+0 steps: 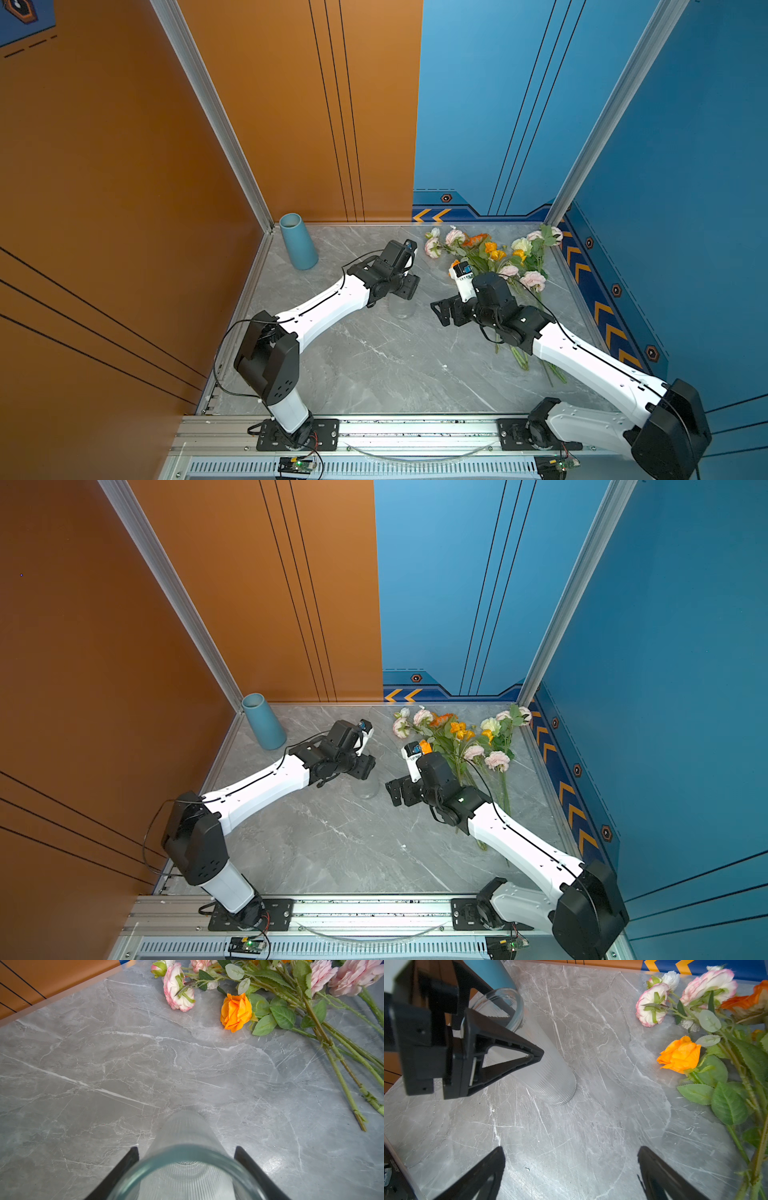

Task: Arrange the flowers into the vase
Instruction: 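Carry the glass vase toward the table center and stand it upright with the left gripper, then release the vase and withdraw the left gripper while the right gripper reaches the flower stems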

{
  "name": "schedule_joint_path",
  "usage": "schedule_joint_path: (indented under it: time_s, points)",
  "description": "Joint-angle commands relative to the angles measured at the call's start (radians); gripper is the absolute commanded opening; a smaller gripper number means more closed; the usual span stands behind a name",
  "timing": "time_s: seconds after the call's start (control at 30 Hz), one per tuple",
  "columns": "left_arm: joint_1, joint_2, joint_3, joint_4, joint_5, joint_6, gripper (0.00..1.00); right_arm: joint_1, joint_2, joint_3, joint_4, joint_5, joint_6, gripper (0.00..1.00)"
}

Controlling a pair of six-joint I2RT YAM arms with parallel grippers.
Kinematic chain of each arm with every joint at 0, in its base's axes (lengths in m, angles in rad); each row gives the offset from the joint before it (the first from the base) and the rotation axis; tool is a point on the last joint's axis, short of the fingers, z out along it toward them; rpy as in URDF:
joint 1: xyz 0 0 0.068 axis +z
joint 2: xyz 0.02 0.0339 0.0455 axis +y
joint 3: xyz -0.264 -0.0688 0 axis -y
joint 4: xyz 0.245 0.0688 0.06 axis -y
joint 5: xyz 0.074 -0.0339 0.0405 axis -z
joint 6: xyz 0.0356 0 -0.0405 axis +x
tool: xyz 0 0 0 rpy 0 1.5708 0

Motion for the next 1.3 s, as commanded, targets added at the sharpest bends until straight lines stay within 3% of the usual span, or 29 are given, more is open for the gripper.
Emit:
schedule_joint_path:
  time_s: [0.0,0.27,0.37,0.57,0.73,0.87,1.07,1.2,1.27]
  points:
    - [0.006,0.001,0.016,0.036,0.036,-0.006,0.75,-0.007,0.009,0.018,-0.029,-0.013,0.014,1.0]
    - [0.006,-0.014,0.006,0.036,0.029,0.015,0.85,-0.007,0.001,0.012,-0.029,-0.011,0.018,1.0]
    - [0.007,-0.033,0.004,0.037,0.023,0.029,0.99,-0.006,-0.001,0.013,-0.031,-0.011,0.019,1.0]
    - [0.03,-0.1,0.013,0.038,0.068,0.061,0.98,-0.028,-0.001,0.009,-0.035,-0.025,0.017,1.0]
    - [0.069,-0.185,0.018,0.04,0.181,0.108,0.98,-0.09,-0.014,0.0,-0.045,-0.053,0.017,1.0]
    - [0.113,-0.244,0.032,0.042,0.317,0.225,0.98,-0.143,-0.007,0.017,-0.071,-0.055,0.016,1.0]
    - [0.148,-0.292,0.035,0.055,0.492,0.502,0.98,-0.195,0.047,0.088,-0.152,0.039,0.024,1.0]
    - [0.153,-0.317,0.007,0.058,0.614,0.531,0.98,-0.273,0.066,0.119,-0.2,0.107,0.046,0.97]
    - [0.109,-0.364,-0.076,0.116,0.588,0.561,0.98,-0.322,0.084,0.136,-0.235,0.121,0.051,0.93]
